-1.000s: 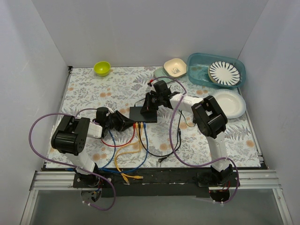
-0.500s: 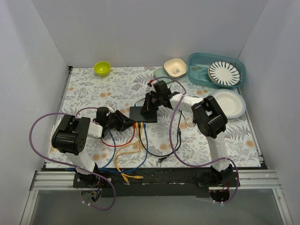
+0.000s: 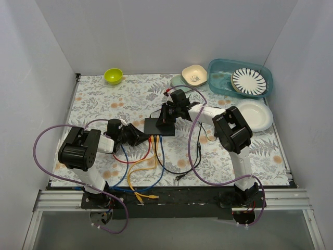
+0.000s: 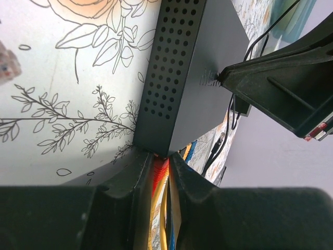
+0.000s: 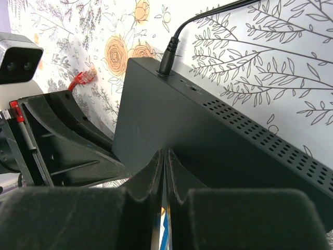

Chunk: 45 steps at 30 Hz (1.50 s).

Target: Pull the plug from the switch port

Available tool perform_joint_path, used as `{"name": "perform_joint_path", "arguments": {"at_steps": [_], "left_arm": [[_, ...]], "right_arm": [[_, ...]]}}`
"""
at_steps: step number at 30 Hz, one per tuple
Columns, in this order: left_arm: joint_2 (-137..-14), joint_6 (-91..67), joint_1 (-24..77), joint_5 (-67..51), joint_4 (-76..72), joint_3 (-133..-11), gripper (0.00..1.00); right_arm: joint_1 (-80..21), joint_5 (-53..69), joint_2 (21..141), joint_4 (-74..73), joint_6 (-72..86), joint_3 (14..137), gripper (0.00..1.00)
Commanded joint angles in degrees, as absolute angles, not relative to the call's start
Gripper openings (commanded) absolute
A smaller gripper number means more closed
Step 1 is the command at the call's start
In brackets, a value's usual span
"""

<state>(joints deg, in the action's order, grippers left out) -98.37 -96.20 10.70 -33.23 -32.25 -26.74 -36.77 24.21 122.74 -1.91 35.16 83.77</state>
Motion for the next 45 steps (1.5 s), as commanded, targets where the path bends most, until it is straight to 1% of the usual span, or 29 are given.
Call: {"name": "perform_joint_path", "arguments": {"at_steps": [1,15,19,21,23,25,26,27,29,30,34,40,43,45], "left_arm": [[-100.2,-93.7,11.2,-30.1,-27.8,-26.9,0.0],[-93.6,-88.5,11.2,-35.7,-18.4,-23.6,0.0],[-86.9,-87.7,10.6,-32.2,-10.5,-23.8,0.0],[-83.3,-87.3,10.5,-30.3,-9.2,-23.7,0.0],[-83.6,-86.9,10.3,-30.8,-8.6,-24.5,0.0],[-86.8,-87.4,10.3,-31.3,-9.3,-25.5,0.01],[-87.8,-88.4,10.3,-32.2,-10.2,-25.4,0.1],[-88.6,-89.1,10.3,-32.4,-12.3,-25.3,0.16],[-90.3,-90.7,10.3,-33.0,-14.6,-24.6,0.29],[-90.9,-90.9,10.4,-33.0,-15.7,-24.7,0.32],[-93.3,-90.1,10.4,-32.2,-15.0,-26.4,0.36],[-96.1,-87.5,10.4,-30.1,-11.0,-30.8,0.36],[-97.6,-87.0,10.2,-29.6,-10.0,-32.5,0.36],[-99.7,-86.8,10.2,-29.8,-9.2,-33.7,0.35]], "right_arm": [[-37.0,22.9,124.2,-5.3,33.5,82.4,0.12],[-36.8,23.1,125.2,-4.6,33.9,83.1,0.12],[-36.8,23.0,124.9,-4.6,33.9,82.8,0.12],[-36.8,23.0,124.9,-4.4,33.8,82.6,0.12],[-36.8,23.1,124.8,-4.4,33.8,82.4,0.12],[-36.7,22.9,124.5,-4.4,33.8,81.9,0.12],[-36.8,22.8,123.7,-4.0,33.7,81.6,0.13],[-36.8,22.5,123.2,-4.0,33.4,81.3,0.14],[-36.9,21.8,122.3,-4.6,32.6,81.4,0.19],[-36.9,21.5,122.2,-5.1,32.4,81.5,0.2],[-35.6,18.7,123.0,-6.9,32.2,83.9,0.24],[-31.3,16.6,128.9,-13.2,31.5,95.7,0.24],[-30.2,16.4,130.8,-14.6,30.7,98.1,0.22],[-30.2,16.5,131.0,-16.2,29.9,96.3,0.21]]}}
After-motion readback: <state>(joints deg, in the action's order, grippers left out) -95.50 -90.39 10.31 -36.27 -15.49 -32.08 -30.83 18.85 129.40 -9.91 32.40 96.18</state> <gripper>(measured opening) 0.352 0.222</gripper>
